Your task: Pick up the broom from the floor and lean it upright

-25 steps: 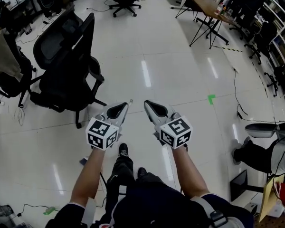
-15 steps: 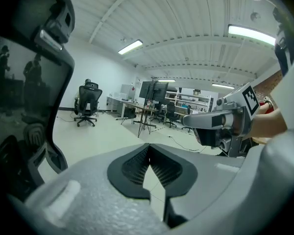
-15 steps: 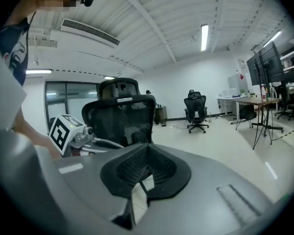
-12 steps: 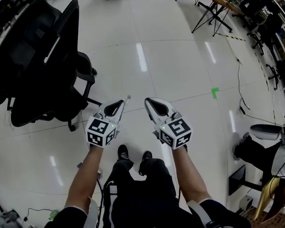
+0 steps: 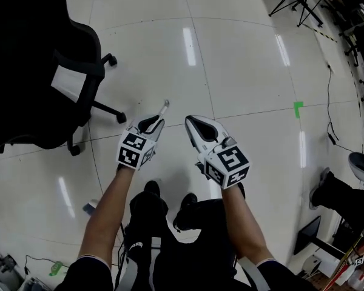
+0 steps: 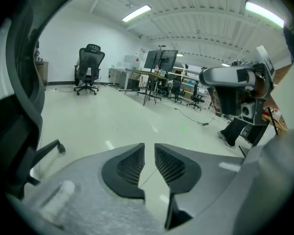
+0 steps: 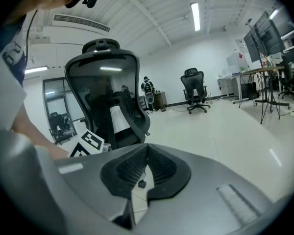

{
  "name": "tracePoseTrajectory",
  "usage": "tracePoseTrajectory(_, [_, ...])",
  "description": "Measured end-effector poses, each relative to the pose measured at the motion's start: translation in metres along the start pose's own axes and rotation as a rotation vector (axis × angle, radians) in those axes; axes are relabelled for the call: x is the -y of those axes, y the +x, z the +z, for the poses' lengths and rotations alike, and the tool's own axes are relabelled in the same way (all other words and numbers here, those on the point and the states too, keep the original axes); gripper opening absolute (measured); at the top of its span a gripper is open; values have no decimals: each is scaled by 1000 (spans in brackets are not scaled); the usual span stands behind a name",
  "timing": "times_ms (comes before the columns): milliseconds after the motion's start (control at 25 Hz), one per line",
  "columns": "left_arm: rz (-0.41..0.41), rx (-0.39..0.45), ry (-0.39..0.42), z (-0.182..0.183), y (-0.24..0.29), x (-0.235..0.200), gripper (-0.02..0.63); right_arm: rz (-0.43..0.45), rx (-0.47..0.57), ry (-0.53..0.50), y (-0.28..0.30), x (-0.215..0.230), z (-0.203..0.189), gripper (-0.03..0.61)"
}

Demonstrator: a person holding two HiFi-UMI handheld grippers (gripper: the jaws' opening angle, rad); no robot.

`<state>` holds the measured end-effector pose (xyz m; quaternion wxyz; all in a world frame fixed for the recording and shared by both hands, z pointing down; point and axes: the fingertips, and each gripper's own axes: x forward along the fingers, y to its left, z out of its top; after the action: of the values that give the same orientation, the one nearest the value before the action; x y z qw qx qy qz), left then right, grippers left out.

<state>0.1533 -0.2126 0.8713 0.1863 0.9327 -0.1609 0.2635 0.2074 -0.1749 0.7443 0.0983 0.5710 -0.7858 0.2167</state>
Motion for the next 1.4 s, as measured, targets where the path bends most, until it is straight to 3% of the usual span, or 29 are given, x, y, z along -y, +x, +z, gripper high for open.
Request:
tracePoseTrajectory(400, [17,-203,56,-185,142,-80,137,-16,-24,58,77,52,-169,6])
tracePoseTrajectory(680, [50,-292,61,-268,196,-123,164,-44,-41,71,104,72,-239,6])
tracePoseTrajectory(840, [49,-335,45,-299,220,-131,166,-64,-46,79,104,81,-262,6])
tracePoseTrajectory(1200, [109,-402,120,-331,243,-144,164,-90,-65,112,100,93,-291,6])
tracePoseTrajectory(1400, [122,-452,49,-327,235,-144,100,-82,-53,111,102,91,-279,6])
